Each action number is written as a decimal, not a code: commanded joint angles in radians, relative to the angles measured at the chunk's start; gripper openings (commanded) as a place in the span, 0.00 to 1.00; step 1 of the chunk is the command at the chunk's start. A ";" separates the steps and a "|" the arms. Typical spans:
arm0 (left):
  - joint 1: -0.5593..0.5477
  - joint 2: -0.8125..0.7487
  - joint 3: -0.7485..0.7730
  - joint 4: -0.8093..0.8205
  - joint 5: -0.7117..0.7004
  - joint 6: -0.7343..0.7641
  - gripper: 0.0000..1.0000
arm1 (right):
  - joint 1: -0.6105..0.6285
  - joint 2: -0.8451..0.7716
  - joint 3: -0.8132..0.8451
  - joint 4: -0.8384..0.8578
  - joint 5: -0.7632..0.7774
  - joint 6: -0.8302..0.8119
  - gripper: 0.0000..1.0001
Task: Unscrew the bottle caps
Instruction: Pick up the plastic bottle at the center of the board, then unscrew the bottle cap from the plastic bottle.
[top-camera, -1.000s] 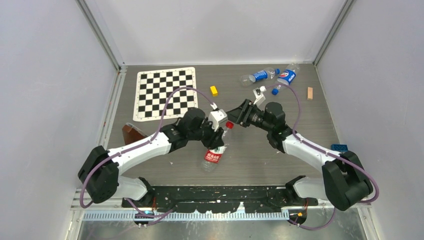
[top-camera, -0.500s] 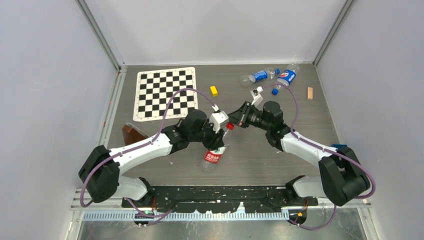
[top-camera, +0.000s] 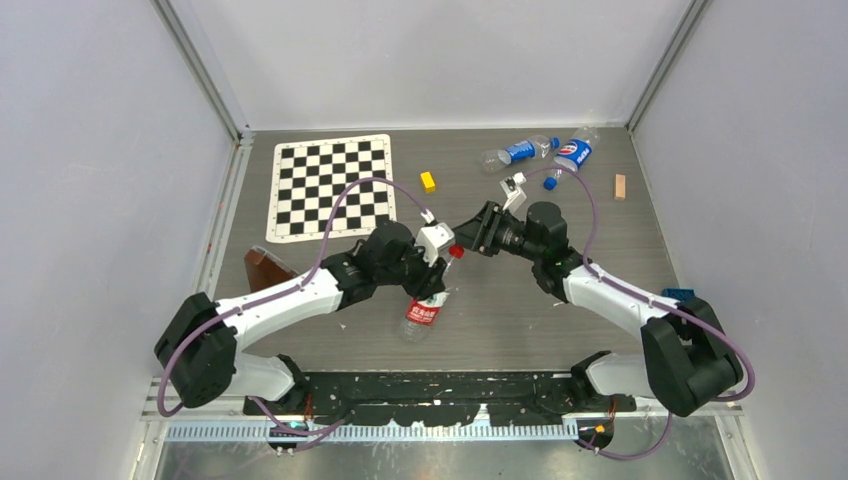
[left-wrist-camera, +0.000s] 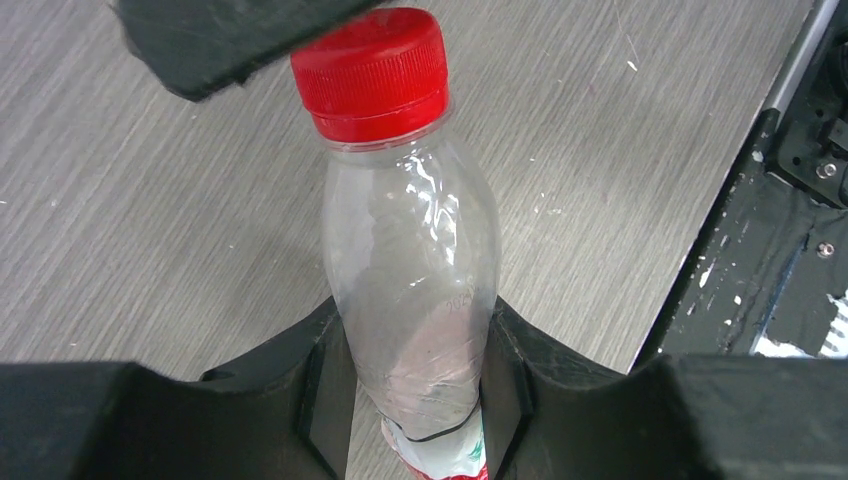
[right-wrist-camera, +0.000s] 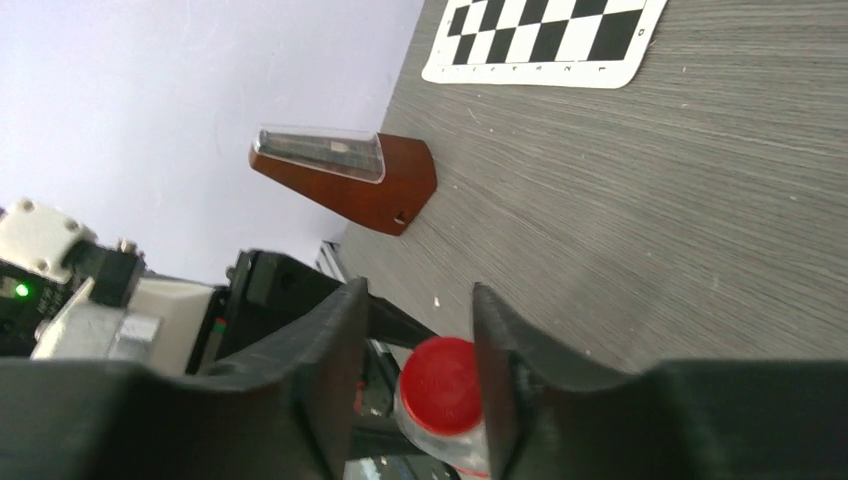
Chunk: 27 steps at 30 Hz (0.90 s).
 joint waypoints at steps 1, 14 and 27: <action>0.000 -0.047 0.009 0.057 -0.061 0.017 0.40 | 0.008 -0.074 0.034 -0.066 0.033 -0.043 0.61; 0.000 -0.044 0.010 0.076 -0.071 0.020 0.41 | 0.008 -0.050 0.077 -0.183 -0.015 -0.111 0.57; 0.000 -0.070 -0.059 0.199 -0.137 -0.014 0.73 | 0.008 -0.049 0.073 -0.156 -0.034 -0.115 0.12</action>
